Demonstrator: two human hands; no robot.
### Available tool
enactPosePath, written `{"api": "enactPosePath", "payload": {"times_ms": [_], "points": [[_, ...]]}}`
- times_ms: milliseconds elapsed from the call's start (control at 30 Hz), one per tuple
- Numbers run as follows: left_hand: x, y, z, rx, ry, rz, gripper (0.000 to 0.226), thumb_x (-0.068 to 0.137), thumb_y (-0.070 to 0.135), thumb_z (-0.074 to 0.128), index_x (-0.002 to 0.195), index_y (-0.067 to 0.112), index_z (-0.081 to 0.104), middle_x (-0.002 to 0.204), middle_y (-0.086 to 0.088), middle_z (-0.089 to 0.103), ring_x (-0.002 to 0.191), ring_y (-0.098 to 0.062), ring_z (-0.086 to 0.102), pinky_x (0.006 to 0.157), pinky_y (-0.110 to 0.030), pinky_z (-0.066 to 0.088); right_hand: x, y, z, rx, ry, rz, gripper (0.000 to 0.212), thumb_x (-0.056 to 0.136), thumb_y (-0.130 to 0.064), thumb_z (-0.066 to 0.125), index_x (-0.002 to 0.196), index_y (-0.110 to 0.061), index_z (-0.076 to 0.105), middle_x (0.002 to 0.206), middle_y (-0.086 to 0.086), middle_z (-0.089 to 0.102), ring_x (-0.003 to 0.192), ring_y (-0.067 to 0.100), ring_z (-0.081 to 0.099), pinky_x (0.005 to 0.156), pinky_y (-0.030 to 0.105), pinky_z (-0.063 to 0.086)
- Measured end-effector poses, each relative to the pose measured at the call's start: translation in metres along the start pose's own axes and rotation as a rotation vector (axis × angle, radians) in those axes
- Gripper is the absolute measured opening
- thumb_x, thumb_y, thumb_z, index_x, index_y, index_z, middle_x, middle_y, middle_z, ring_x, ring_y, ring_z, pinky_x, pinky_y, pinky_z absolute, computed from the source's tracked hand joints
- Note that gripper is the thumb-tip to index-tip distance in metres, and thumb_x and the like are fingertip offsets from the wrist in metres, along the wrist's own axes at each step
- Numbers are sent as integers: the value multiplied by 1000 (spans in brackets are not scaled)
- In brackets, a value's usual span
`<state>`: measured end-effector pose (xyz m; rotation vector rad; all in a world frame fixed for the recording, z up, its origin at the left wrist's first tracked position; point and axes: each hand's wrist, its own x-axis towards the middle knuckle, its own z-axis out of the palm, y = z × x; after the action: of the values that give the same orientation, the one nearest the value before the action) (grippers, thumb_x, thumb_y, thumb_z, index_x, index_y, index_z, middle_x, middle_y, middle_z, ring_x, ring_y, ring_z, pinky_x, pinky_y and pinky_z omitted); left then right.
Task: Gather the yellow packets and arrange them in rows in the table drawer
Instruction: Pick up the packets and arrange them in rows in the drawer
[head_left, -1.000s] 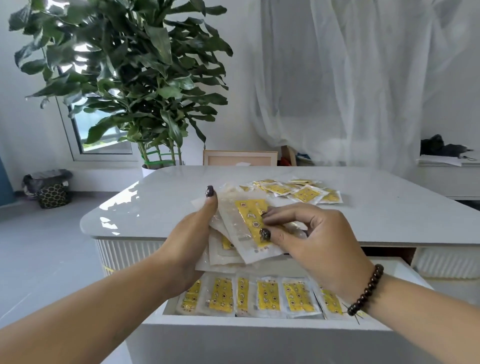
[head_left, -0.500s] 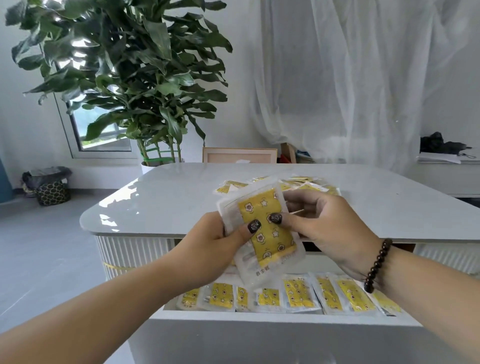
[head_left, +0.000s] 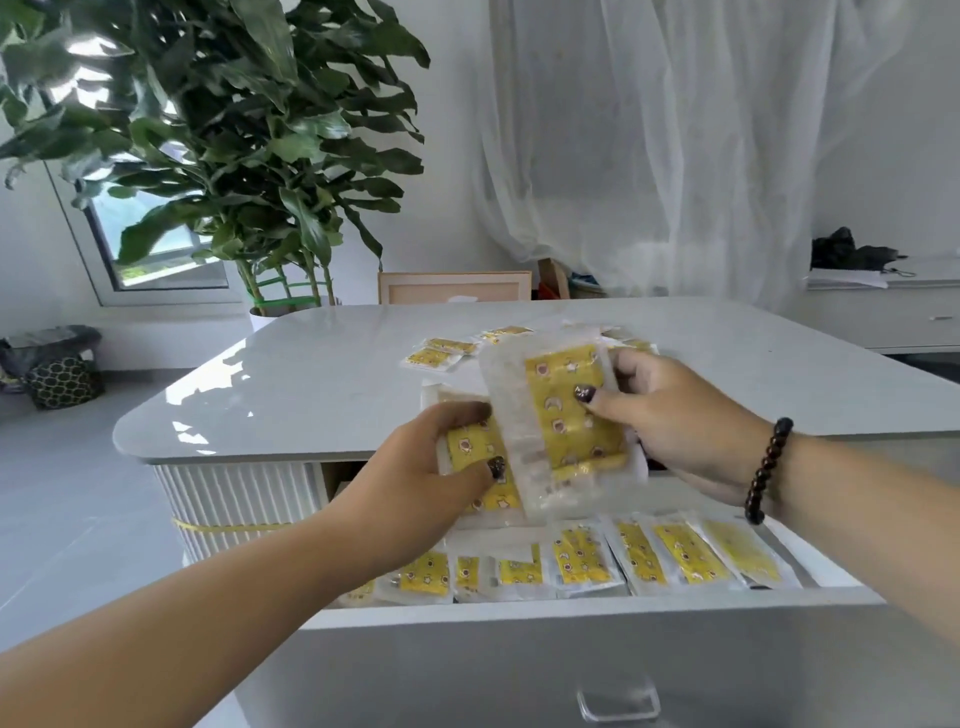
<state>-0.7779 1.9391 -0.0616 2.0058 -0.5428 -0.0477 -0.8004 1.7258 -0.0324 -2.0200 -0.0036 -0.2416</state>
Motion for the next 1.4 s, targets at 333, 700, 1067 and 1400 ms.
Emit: {"api": "enactPosePath", "payload": {"times_ms": [333, 700, 1067, 1400], "points": [[14, -22, 10, 176, -146, -69, 49, 90, 13, 62, 129, 38, 44, 105, 20, 63, 91, -2, 65, 84, -28, 57, 40, 166, -89, -698, 120, 670, 34, 92, -7, 52, 61, -9, 37, 62, 5, 40, 54, 15, 37, 47, 23, 30], [29, -47, 15, 144, -227, -130, 50, 87, 7, 66, 118, 44, 52, 98, 27, 67, 88, 1, 68, 76, -25, 59, 62, 227, -108, -858, 31, 796, 24, 98, -2, 36, 75, -8, 42, 70, 0, 32, 60, 8, 38, 36, 11, 24], [43, -66, 22, 124, -202, -209, 52, 83, 2, 69, 113, 43, 57, 94, 25, 70, 82, -7, 72, 72, -30, 59, 68, 268, -109, -1107, 24, 672, 52, 91, -11, 55, 136, 3, 34, 123, 15, 54, 101, 25, 59, 59, 23, 42], [45, -67, 26, 128, -202, -182, 52, 82, 1, 70, 110, 44, 58, 91, 26, 70, 79, -5, 72, 67, -26, 58, 54, 253, -104, -1326, -289, 674, 4, 87, -15, 51, 87, -14, 55, 77, 0, 49, 67, 14, 50, 48, 20, 37]]}}
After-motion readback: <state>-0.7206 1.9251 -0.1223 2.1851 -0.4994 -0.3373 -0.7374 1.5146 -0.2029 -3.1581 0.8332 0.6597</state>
